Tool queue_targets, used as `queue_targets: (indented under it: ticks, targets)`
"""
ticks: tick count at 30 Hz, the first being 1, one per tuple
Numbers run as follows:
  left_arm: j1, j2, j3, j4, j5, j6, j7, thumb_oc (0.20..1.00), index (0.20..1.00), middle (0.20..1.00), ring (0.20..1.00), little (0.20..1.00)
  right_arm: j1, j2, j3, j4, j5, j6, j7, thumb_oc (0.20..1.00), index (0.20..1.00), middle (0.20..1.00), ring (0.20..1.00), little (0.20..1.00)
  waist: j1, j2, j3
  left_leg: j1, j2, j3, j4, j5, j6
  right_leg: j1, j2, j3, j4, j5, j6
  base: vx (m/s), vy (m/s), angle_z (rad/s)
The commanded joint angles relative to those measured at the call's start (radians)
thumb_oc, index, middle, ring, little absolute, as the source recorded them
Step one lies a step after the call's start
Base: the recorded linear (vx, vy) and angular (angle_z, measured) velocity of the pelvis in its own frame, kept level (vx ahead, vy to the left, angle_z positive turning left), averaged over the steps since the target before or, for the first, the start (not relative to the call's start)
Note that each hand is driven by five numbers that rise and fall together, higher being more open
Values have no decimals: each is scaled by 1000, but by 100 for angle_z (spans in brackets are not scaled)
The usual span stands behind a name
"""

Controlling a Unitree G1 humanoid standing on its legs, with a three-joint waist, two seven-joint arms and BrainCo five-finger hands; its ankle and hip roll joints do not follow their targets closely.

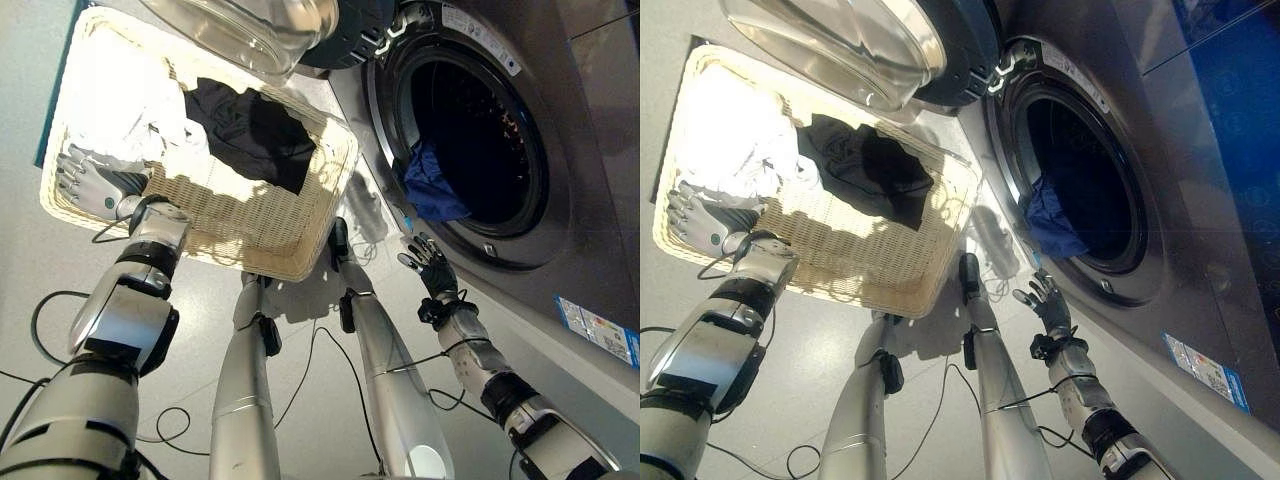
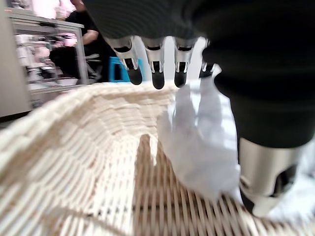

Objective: Put the clothes into the washing machine.

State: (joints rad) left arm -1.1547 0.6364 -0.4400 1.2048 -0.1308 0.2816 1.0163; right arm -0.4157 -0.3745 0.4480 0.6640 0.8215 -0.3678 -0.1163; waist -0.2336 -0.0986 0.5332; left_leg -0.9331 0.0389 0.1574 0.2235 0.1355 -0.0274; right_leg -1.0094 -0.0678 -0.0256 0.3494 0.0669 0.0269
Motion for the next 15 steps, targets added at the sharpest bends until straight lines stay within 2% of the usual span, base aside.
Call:
queue_targets:
  ticks: [1,7,11,12,13,15]
  targets:
    - [-19,69,-14,17,70,-2,-3,1000,1000,1000,1000,1000,66,-15,10,-73,44,-15,22,1000,1000,1000,1000,1000,4,-60,-13,-19,-85,0,242,-222,-10,23,63,38,-154,106,60,0,0,0]
    - [-99,76,-55,56,68,-23,-19,1000,1000,1000,1000,1000,59,-11,22,-52,64,-32,46,1000,1000,1000,1000,1000,-10,-77,-13,-74,-83,-8,277,-238,-10,-24,69,41,-138,109,61,0,0,0]
    - [-142,81,-69,78,45,-7,-4,1000,1000,1000,1000,1000,54,-9,25,-51,77,-37,55,1000,1000,1000,1000,1000,-18,-85,-13,-101,-80,-10,304,-253,-11,-46,69,41,-129,110,61,0,0,0]
    - [-157,86,-72,87,7,-10,2,451,451,451,451,451,54,-9,27,-49,86,-40,60,1000,1000,1000,1000,1000,-21,-87,-13,-108,-79,-10,311,-258,-12,-52,68,40,-129,111,61,0,0,0]
    - [-171,88,-58,97,-72,-50,16,200,200,200,200,200,52,-5,30,-53,96,-41,60,1000,1000,1000,1000,1000,-25,-91,-13,-123,-76,-10,327,-266,-15,-65,67,38,-126,112,60,29,-38,2]
    - [-177,87,-1,103,-200,-201,15,200,200,200,200,200,57,1,34,-60,103,-41,61,1000,1000,1000,1000,1000,-29,-94,-13,-136,-72,-10,343,-277,-17,-77,67,36,-121,109,59,29,-22,4]
